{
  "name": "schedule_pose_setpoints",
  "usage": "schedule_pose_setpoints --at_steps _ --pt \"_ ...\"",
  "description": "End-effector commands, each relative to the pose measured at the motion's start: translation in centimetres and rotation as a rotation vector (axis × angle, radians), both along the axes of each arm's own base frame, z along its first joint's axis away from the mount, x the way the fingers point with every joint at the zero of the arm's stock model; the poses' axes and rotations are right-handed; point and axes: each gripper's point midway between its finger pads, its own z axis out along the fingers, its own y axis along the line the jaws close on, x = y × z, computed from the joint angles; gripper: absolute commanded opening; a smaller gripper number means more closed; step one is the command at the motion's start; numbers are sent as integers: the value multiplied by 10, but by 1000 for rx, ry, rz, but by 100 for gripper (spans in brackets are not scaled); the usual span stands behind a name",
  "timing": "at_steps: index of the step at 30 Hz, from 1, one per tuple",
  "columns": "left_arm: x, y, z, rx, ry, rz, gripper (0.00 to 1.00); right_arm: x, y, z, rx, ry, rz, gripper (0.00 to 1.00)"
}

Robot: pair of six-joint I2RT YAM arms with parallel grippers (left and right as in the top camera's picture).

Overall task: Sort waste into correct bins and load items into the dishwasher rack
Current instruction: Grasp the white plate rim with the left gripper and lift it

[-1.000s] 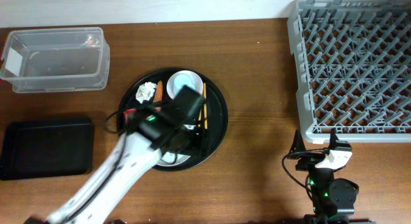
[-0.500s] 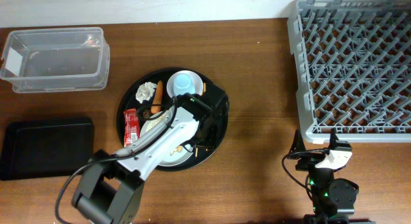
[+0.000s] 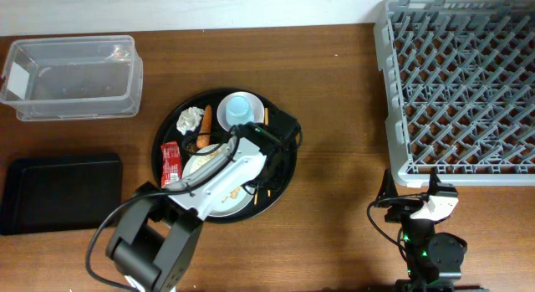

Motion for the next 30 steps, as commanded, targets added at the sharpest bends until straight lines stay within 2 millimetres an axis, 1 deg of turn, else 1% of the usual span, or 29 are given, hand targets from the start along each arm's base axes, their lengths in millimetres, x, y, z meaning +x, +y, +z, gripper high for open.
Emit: schedule_pose_setpoints --at_steps 1,3,6,11,15,19,23,28,29,30 --pt "-1 4 -6 41 -17 31 50 0 -1 -2 7 5 -12 98" --pt "1 6 -6 50 -30 35 47 0 -1 -2 7 5 -11 98" --pt "2 5 -7 47 -34 40 45 0 -1 -2 7 5 -11 98" --pt "-5 11 -20 52 -24 81 41 0 -1 -2 7 5 -12 98" --pt "-10 15 -28 59 -16 80 41 0 -1 -2 7 5 -12 98" --pt "-6 12 -28 47 -30 80 41 0 -1 -2 7 5 -11 98" --pt "-2 9 -28 33 -46 81 35 0 -1 -2 7 5 -12 98" --pt "-2 12 -27 47 -53 80 34 0 -1 -2 7 5 -11 98" --pt "-2 12 -27 47 -53 80 33 0 -1 -2 7 5 -11 98" --pt "-1 12 -27 47 -53 81 30 0 -1 -2 7 5 -11 98"
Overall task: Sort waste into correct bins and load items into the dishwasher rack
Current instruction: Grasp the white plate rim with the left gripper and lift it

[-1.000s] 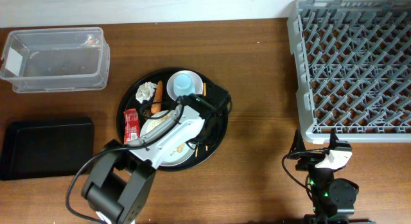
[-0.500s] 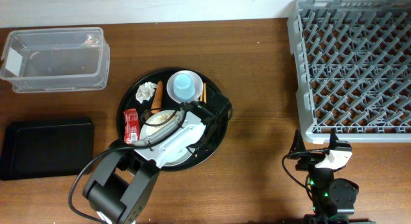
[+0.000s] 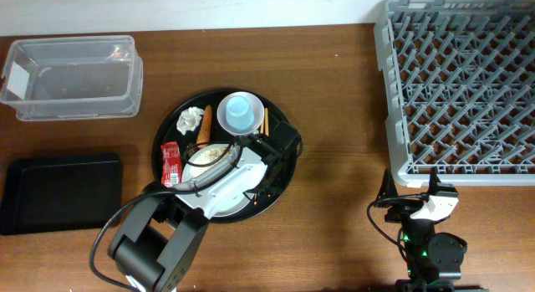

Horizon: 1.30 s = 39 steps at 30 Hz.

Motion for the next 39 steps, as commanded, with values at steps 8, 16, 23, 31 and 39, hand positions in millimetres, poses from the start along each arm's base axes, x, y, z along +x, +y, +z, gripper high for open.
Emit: schedule_pose_setpoints --at_steps 8,16,23,31,39 --pt "-2 9 -6 41 -2 8 27 0 -1 -2 7 5 -12 98" --pt "-7 13 -11 54 13 9 18 0 -1 -2 7 5 -12 98" --pt "-7 13 -11 53 13 8 18 0 -1 -2 7 5 -11 98" --pt "-4 14 -11 62 -4 10 17 0 -1 -2 7 5 -11 98" --pt "-4 15 -11 64 -4 9 12 0 -1 -2 7 5 -12 98"
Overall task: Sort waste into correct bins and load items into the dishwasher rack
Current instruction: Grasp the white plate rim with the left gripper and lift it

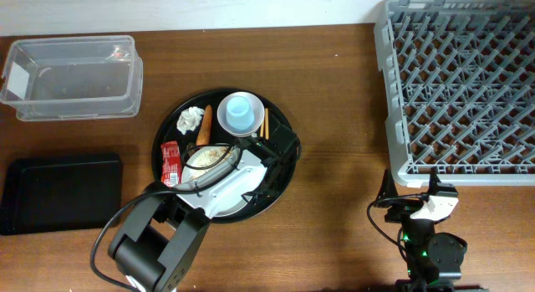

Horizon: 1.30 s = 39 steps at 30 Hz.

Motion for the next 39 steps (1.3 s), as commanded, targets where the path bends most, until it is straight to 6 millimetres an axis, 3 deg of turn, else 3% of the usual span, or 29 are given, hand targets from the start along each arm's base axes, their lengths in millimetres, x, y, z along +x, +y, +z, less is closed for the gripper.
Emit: schedule_pose_setpoints --at_steps 1,4,15,30,39 --pt "-1 5 -4 28 -2 3 11 0 -1 -2 7 5 -12 98" --pt "-1 5 -4 27 -2 4 1 0 -1 -2 7 5 -12 98" --pt "-4 8 -3 40 14 3 1 0 -1 -2 7 5 -12 98" --pt "-3 17 13 106 21 3 1 0 -1 -2 7 5 -12 98" --pt "3 12 43 191 -33 -43 1 0 -1 -2 7 5 -11 98"
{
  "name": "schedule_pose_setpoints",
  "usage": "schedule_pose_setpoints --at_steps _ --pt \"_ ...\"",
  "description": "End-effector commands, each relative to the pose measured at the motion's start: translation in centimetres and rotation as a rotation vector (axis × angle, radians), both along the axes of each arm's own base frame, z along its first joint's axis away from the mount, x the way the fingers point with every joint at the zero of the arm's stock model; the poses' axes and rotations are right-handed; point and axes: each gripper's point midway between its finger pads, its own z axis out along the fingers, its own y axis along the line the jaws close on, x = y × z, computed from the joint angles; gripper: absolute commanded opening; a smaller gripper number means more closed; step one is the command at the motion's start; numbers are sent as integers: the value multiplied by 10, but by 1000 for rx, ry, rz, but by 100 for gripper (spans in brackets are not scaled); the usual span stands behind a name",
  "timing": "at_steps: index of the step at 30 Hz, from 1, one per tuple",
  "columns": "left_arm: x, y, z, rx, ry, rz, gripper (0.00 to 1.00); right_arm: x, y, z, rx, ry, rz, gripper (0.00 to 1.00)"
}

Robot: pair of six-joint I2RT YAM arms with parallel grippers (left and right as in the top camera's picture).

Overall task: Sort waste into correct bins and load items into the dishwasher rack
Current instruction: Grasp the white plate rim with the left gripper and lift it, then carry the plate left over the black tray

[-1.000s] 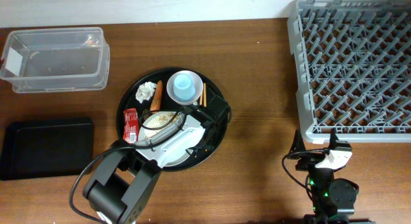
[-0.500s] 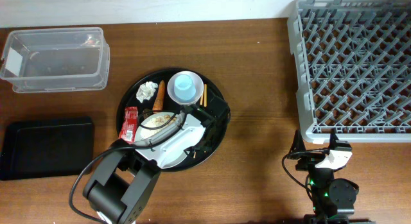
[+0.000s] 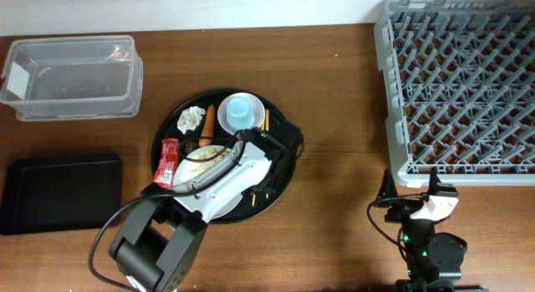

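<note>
A round black tray [image 3: 284, 179] sits mid-table. On it are a white bowl [image 3: 227, 116] holding a blue cup [image 3: 242, 110], a crumpled white napkin [image 3: 193, 118], an orange carrot piece [image 3: 210, 117], a red wrapper [image 3: 169, 161], thin brown sticks [image 3: 266, 119] and a white plate [image 3: 219, 202] with food scraps. My left arm reaches across the plate. Its dark left gripper [image 3: 288, 142] is low at the tray's right rim, and its jaws cannot be made out. The right gripper [image 3: 435, 186] is parked near the table's front edge, fingers together, holding nothing.
A clear plastic bin [image 3: 71, 74] stands at the back left, with a black bin [image 3: 63, 192] in front of it. The grey dishwasher rack [image 3: 460, 87] fills the back right. Cables trail from the right arm's base.
The carrot piece now lies higher on the tray, beside the napkin. The red wrapper is tilted. The left gripper is slightly farther right, and the tray's right edge has shifted that way. The right arm has not moved.
At first my left arm lay over the plate with its gripper just right of the bowl. It was then lower, at the tray's right rim, and stayed there. Now the carrot, the wrapper and the tray itself have shifted a little. The right arm stayed parked throughout.
</note>
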Motion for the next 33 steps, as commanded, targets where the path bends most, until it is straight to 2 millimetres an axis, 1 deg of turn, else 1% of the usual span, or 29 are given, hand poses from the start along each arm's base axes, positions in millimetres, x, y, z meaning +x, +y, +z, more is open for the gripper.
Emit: schedule_pose_setpoints --at_steps 1,4,8,11,15,22,26,33 --pt "7 -7 12 41 -53 -31 1 0 -1 -2 7 5 -12 98" --pt "4 -10 12 47 -53 -46 1 0 -1 -2 7 5 -12 98" --pt "2 -8 13 53 -48 -47 1 0 -1 -2 7 5 -12 98" --pt "2 -4 15 83 -53 -52 1 0 -1 -2 7 5 -12 98" --pt "1 5 24 138 -53 -60 1 0 -1 -2 7 5 -12 98" --pt "-1 6 28 148 -56 -56 1 0 -1 -2 7 5 -11 98" --pt "2 14 41 171 -86 -52 1 0 -1 -2 7 5 -12 98" --pt "5 19 62 155 -147 -45 1 0 -1 -2 7 5 -12 98"
